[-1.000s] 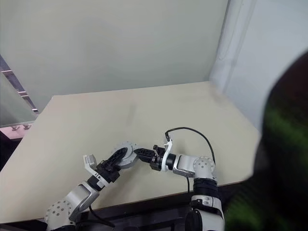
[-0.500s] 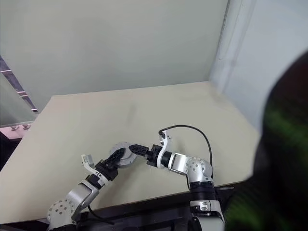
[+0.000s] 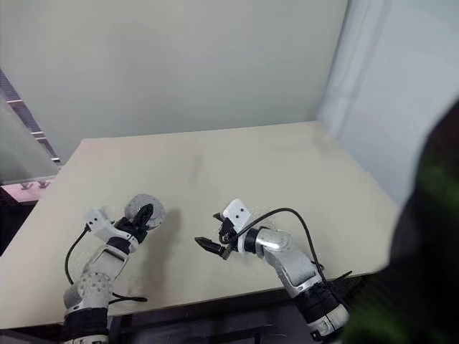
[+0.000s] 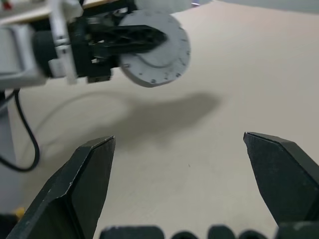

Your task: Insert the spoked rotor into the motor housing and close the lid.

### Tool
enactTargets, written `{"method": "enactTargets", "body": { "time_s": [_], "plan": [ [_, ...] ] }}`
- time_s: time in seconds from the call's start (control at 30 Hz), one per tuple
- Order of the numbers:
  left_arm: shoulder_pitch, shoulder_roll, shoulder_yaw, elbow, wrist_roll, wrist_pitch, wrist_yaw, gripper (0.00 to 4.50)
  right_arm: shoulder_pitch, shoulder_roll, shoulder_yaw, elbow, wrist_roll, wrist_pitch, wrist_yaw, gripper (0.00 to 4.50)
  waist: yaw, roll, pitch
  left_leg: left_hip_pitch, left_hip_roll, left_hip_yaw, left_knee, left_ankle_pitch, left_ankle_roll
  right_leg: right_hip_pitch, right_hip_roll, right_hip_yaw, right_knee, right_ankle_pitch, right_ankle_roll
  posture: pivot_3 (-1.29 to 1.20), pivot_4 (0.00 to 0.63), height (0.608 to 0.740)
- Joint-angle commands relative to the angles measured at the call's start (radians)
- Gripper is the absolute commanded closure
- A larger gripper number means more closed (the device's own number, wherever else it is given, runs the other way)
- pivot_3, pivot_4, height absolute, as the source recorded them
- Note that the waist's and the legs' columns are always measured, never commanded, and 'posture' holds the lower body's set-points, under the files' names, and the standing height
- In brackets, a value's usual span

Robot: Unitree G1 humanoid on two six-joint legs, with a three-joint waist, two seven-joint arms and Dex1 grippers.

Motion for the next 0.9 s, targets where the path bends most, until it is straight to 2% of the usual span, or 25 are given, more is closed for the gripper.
{"method": "enactTargets", "body": {
  "time_s": [0.03,0.47,0.7,0.9],
  "plan": [
    [-0.052,0.025,-0.001,0.008,0.061,-0.08,-0.024,2.46,-0.004,0.001,0.006,0.0,-0.036,-0.069,0.017,0.0,0.003,-0.001,0.0,0.0,0.0,0.0,0.0,0.0,0.0,0.0,0.0,0.0,0.0,0.0,0.0,0.0,0.0,0.74],
    [-0.094,0.055,0.002,0.19,0.216,-0.157,0.005,2.46,-0.003,0.012,-0.004,0.011,-0.08,-0.073,0.023,0.0,0.022,-0.004,-0.001,0.001,-0.001,0.0,0.001,0.0,0.0,0.001,-0.001,0.0,0.001,0.003,-0.002,0.0,0.0,0.74],
    [-0.114,0.096,0.001,0.33,0.309,-0.229,0.045,0.09,-0.005,0.015,-0.008,0.013,-0.091,-0.07,0.018,0.0,0.021,-0.005,-0.001,0.003,-0.001,0.0,0.002,0.001,0.0,0.003,-0.001,0.0,0.001,0.004,-0.002,0.0,0.0,0.74],
    [-0.117,0.105,0.025,0.366,0.348,-0.298,0.105,0.03,-0.008,0.018,-0.008,0.022,-0.104,-0.073,0.019,0.0,0.022,-0.006,-0.002,0.003,-0.001,-0.001,0.003,0.001,-0.001,0.004,-0.001,-0.001,0.001,0.005,-0.002,0.0,0.0,0.74]
  ]
}}
